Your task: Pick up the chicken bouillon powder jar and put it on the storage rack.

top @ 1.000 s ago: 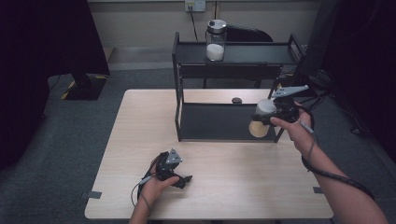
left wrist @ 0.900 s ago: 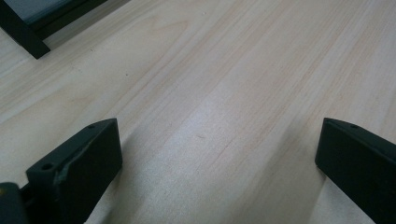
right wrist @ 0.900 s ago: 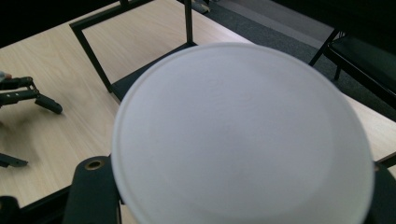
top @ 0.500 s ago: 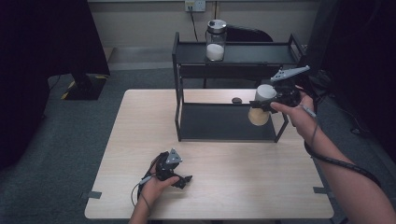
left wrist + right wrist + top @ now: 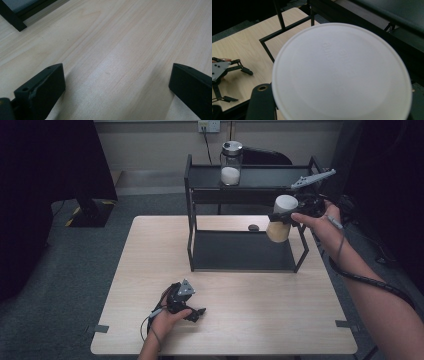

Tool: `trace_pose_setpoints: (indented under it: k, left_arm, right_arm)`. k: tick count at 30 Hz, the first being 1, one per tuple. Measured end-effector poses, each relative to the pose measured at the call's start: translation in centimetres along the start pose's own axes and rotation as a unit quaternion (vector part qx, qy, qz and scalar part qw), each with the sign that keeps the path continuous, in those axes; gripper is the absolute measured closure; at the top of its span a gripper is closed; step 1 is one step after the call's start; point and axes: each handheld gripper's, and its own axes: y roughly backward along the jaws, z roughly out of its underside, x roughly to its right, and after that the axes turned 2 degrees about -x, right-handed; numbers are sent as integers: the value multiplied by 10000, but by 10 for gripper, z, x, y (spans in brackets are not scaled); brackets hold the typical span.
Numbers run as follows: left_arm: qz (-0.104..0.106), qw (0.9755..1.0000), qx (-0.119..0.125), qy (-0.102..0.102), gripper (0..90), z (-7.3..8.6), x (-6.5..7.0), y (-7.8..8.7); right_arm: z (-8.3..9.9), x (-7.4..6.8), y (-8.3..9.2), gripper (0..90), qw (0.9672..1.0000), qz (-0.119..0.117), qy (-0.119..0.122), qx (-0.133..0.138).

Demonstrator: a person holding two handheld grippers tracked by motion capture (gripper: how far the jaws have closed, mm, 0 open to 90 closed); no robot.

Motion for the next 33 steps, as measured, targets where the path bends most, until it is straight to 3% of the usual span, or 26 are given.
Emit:
trace_pose_setpoints:
  k: [7,33]
  left_arm:
    - [0,10000,-2,-2,0,0,0,0]
    - [1,10000,0,-1,0,0,0,0]
  right_arm:
    - [-20,3,6,341,10000,-31,-32,-5]
    - [-77,13,39,341,9997,227,-59,34]
